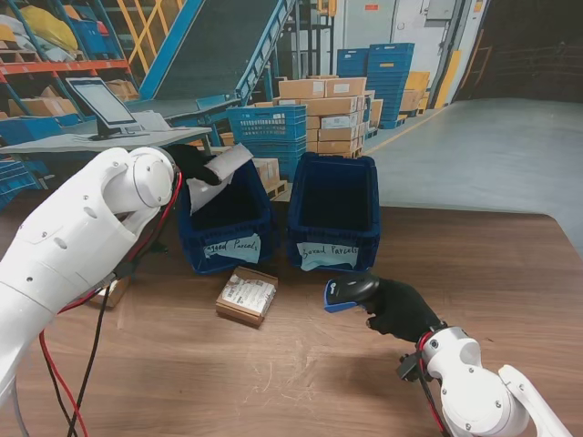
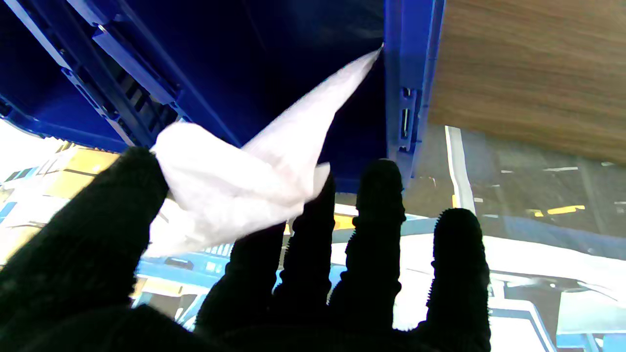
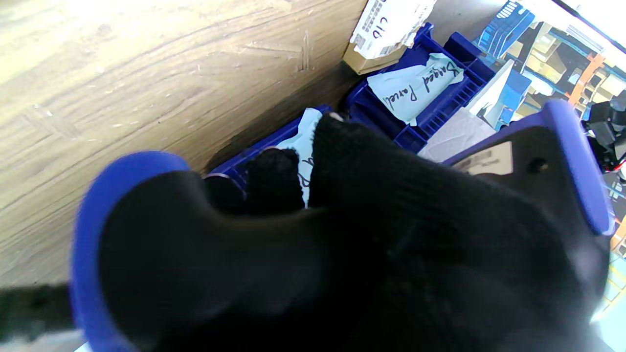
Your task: Scan and sort packages by packaging type
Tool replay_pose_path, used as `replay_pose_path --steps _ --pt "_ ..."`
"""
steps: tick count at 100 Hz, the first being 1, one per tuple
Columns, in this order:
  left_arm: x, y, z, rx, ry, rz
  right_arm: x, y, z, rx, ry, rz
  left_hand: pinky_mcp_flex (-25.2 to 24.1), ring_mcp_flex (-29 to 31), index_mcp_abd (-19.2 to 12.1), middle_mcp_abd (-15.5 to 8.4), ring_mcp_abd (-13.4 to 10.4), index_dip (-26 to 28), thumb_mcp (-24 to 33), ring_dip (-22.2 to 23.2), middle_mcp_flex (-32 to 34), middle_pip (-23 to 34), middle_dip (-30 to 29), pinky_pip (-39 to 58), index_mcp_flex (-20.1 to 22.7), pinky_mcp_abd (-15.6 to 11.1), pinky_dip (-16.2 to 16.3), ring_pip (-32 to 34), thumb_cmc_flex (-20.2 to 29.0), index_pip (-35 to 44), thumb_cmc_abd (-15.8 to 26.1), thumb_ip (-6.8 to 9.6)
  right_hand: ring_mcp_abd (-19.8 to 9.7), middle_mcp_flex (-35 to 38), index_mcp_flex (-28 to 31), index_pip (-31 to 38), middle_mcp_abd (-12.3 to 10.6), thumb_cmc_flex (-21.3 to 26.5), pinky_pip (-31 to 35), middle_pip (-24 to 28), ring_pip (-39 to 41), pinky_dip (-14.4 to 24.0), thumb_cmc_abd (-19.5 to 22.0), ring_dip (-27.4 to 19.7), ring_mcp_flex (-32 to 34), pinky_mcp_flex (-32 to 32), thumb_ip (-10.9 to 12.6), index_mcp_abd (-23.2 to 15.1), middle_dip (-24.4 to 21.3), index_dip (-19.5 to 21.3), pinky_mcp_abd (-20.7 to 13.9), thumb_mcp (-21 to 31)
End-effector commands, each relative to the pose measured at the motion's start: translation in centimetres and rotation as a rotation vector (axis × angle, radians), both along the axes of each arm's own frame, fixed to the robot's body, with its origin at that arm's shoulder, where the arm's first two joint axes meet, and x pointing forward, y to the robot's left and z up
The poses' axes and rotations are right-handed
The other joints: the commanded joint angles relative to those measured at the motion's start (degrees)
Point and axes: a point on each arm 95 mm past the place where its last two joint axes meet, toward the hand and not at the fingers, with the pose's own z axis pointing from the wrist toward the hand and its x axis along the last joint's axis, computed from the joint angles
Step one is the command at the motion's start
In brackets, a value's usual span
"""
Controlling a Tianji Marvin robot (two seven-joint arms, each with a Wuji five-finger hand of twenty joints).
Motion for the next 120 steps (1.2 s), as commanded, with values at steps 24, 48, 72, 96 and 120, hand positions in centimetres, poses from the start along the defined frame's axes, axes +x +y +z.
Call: replay_pose_path --steps 24,48,72,96,120 --pt "0.2 -0.6 1.3 0.085 0.032 -0.016 -0.3 0.2 0.2 0.007 0.009 0.008 -3.0 -5.3 0.4 0.5 1.7 -1.2 -8.1 0.4 -5.3 -2.0 0.5 -3.8 -1.5 1.1 1.2 -3.2 -1.5 -4.3 4.5 1.17 1.1 0.8 4.0 2.2 0.0 5.0 1.6 -0.5 0.5 1.3 2.8 1.0 1.4 0.7 0.5 -3.1 0.3 1.6 -0.2 5.4" --pt "-0.3 -0.6 1.5 0.082 0.010 -0.013 -0.4 0.1 0.3 0.006 0.009 0.008 -2.8 -5.0 0.3 0.5 1.7 -1.1 -8.2 0.0 -5.1 -3.1 -0.4 -4.1 -1.3 1.2 1.6 -3.7 -1.0 -4.6 5.4 1.55 1.0 0.8 4.0 2.2 0.0 5.0 1.6 -0.5 0.5 1.4 2.8 1.0 1.4 0.7 0.5 -3.1 0.4 1.6 -0.1 5.4" --pt "-2.0 -0.6 1.8 0.065 -0.028 -0.019 -0.4 0.5 0.6 0.014 -0.006 -0.001 -3.2 -5.9 0.1 0.7 2.0 -1.1 -8.8 -4.6 -5.9 -5.8 -3.8 -6.7 -1.6 1.0 0.3 -8.1 -0.5 -4.9 6.8 2.03 1.0 0.9 4.2 2.2 0.0 5.0 1.7 -0.5 0.5 1.3 2.8 1.0 1.5 0.8 0.5 -3.1 0.4 1.6 -0.2 5.4" --pt "-5.3 0.1 1.8 -0.015 -0.029 -0.056 -0.5 0.7 1.3 0.018 -0.025 -0.013 -3.9 -8.3 0.0 1.2 2.4 -2.1 -10.3 -12.6 -8.8 -9.8 -8.1 -12.3 -3.1 0.1 -3.4 -14.5 0.2 -7.1 8.7 2.63 1.0 1.0 4.2 2.2 0.0 5.0 1.6 -0.5 0.5 1.4 2.7 1.1 1.5 0.8 0.5 -3.1 0.4 1.6 -0.2 5.5" --pt "-9.8 1.1 1.0 -0.036 -0.052 -0.130 -0.9 0.8 2.1 0.017 -0.043 -0.029 -4.4 -11.2 0.0 1.3 2.2 -2.7 -10.6 -22.4 -11.9 -13.7 -12.9 -18.4 -4.8 0.0 -7.0 -20.9 -0.1 -8.9 9.9 3.04 1.0 1.0 4.2 2.2 0.0 5.0 1.7 -0.6 0.5 1.4 2.7 1.1 1.5 0.8 0.5 -3.1 0.4 1.6 -0.2 5.5"
